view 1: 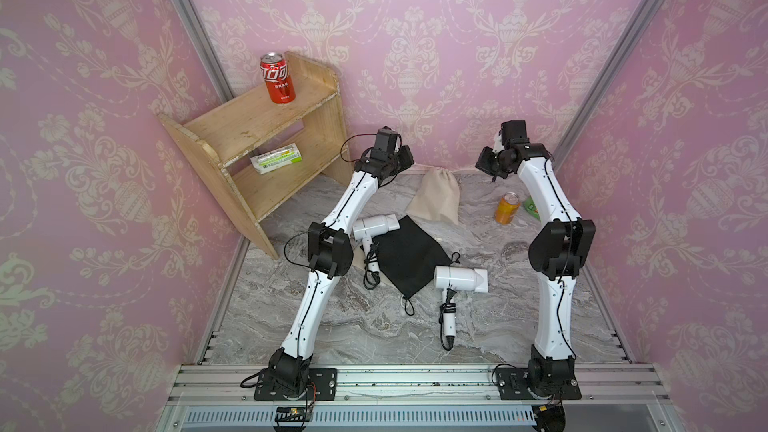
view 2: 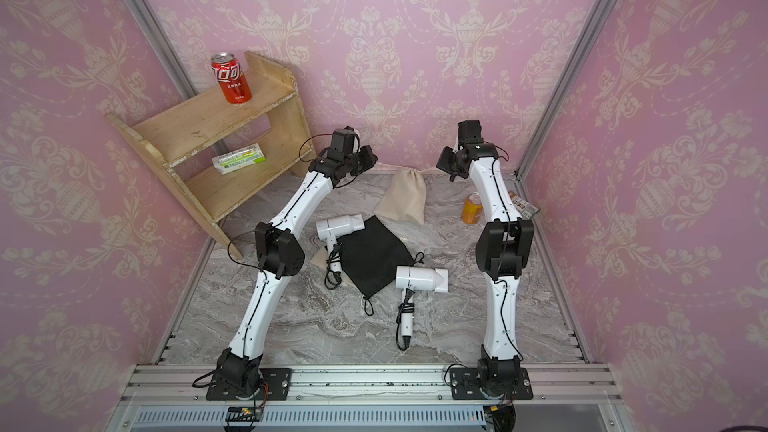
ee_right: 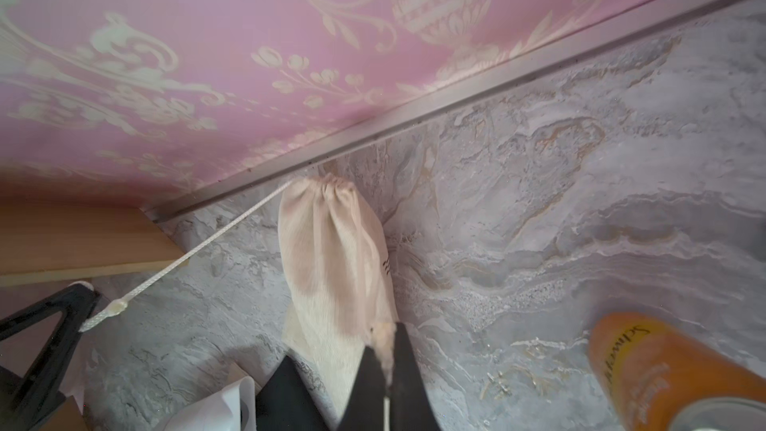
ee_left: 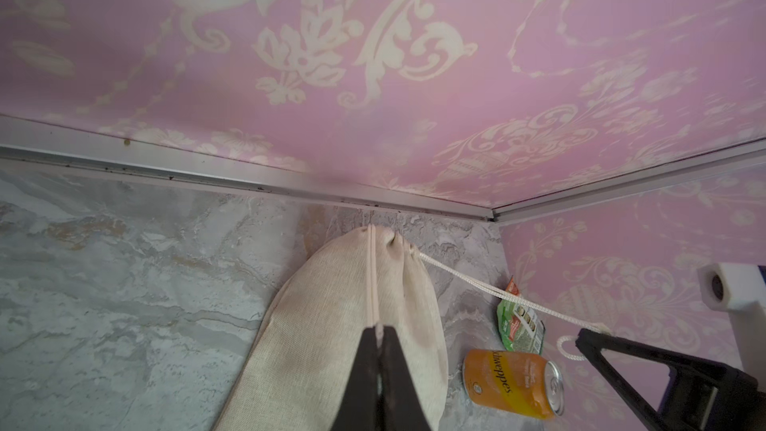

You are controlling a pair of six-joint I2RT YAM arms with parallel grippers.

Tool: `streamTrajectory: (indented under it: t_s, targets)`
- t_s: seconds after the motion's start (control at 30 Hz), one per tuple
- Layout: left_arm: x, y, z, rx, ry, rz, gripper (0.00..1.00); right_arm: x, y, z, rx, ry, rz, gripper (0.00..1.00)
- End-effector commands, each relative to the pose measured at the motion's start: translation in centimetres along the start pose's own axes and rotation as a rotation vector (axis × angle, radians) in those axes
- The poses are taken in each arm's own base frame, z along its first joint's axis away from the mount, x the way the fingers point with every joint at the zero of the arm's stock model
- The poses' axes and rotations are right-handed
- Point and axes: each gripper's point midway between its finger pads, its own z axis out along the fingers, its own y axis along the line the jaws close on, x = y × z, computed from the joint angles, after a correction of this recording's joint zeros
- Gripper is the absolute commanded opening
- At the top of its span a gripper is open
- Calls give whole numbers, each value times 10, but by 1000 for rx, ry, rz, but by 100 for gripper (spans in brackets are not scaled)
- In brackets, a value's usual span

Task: Pack away hair dryers
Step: Place the drawstrings on both sides at the center of the board.

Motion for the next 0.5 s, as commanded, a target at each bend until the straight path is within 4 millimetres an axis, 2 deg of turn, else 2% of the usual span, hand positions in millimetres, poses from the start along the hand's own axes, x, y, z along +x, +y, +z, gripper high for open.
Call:
streamTrajectory:
  t_s: [0.0, 0.2, 0.3, 0.33, 0.37, 0.4, 0.47]
  targets:
    - [9, 3, 1, -41, 15, 111, 0, 13, 1, 5, 51, 24, -64, 0]
    - [27, 3, 6, -39, 43, 136, 1, 46, 7, 23, 96, 86, -142, 0]
    - [39, 2, 6, -59, 72, 167, 8, 57, 9, 25, 118, 98, -182, 0]
    - [42, 1, 5, -65, 79, 183, 16, 60, 10, 24, 120, 102, -192, 2]
    - [45, 1, 4, -76, 84, 201, 25, 62, 11, 23, 118, 104, -200, 9]
    - [46, -1, 2, -80, 86, 218, 36, 63, 14, 21, 113, 103, -207, 18]
    - [44, -5, -3, -90, 79, 246, 59, 63, 20, 14, 95, 98, -219, 44]
